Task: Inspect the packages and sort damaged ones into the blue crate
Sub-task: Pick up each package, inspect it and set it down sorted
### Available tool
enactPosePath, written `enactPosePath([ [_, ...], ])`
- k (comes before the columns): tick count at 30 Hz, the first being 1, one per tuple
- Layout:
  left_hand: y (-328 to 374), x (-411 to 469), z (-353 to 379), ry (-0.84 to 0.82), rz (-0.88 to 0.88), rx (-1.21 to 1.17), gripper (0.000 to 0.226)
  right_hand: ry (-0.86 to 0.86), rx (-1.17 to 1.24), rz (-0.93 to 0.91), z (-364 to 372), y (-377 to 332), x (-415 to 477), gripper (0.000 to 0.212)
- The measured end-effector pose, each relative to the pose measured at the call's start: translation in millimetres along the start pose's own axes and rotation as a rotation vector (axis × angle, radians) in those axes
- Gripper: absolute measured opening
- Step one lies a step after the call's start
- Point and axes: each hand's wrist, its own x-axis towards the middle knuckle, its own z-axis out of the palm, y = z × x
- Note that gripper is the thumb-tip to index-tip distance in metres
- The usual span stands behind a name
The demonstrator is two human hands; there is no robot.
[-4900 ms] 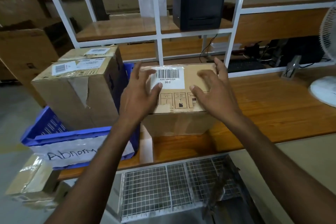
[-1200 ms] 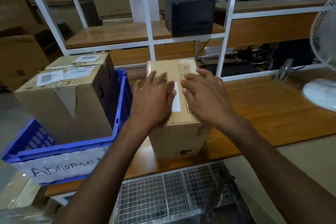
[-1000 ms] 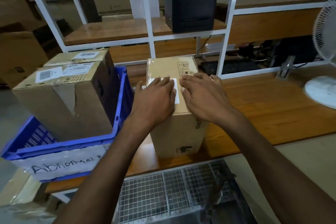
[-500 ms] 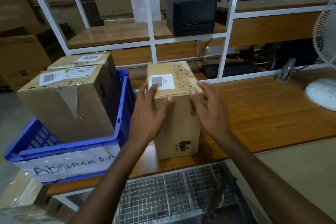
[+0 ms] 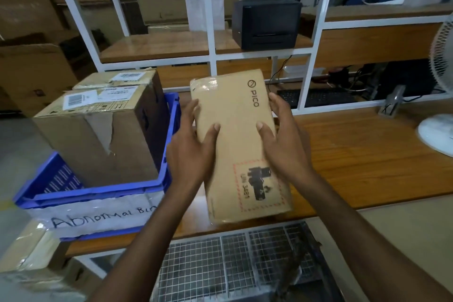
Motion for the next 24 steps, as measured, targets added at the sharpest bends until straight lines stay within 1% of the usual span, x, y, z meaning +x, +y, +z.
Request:
enactPosePath([
  [2, 2, 13, -1, -0.025, 0.034, 0.068, 0.044, -0.019, -0.033, -0.011, 1, -3, 12, 0.05],
  [3, 1, 18, -1, -0.053, 0.04, 0.101, 0.04, -0.043, -0.058, 0.002, 4, -2, 16, 0.046],
  [7, -18, 29, 9, -0.241, 0.014, 0.095, 0.033, -0.17, -0.049, 0.116, 22, 15, 16, 0.042],
  [9, -27, 29, 14, -0.292, 0.006, 0.081, 0.03, -0.201, -0.023, 0.116, 28, 23, 15, 0.039],
  [12, -34, 30, 16, -0.352, -0.006, 0.064, 0.034, -0.244, -0.03, 0.095, 34, 25, 17, 0.038],
  [14, -36, 29, 15, -0.451, -0.013, 0.09, 0.039, -0.278, -0.111, 0.075, 36, 20, 17, 0.037],
  [15, -37, 27, 14, -0.495, 0.004, 0.133, 0.042, -0.29, -0.179, 0.043, 35, 17, 14, 0.036],
  [17, -37, 21, 9, -0.543, 0.093, 0.268, 0.044, -0.323, -0.3, -0.059, 31, 5, 4, 0.034],
  [20, -36, 5, 2, -0.607, 0.198, 0.429, 0.049, -0.41, -0.378, -0.144, 29, -6, -16, 0.037],
  [24, -33, -2, 1, -0.682, 0.179, 0.465, 0.055, -0.465, -0.41, -0.133, 25, -9, -20, 0.04],
])
